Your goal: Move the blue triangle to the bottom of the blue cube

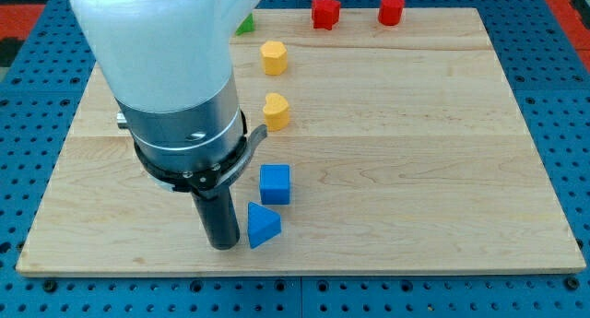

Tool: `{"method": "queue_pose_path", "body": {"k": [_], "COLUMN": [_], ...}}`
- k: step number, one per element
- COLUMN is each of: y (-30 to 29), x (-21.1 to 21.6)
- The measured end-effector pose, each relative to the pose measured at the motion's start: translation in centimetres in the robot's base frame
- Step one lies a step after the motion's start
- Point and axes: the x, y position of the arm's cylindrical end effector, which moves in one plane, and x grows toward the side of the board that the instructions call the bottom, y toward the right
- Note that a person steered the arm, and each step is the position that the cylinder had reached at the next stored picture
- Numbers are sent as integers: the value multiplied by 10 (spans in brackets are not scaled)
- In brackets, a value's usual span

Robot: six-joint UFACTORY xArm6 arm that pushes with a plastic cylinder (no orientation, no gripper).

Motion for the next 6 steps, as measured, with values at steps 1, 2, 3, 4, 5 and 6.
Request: {"method": "queue_pose_path", "body": {"k": [1,2,3,4,5,6], "y": [0,0,0,1,27,26], "x": [0,-18,-15,-2,-6,-3]}}
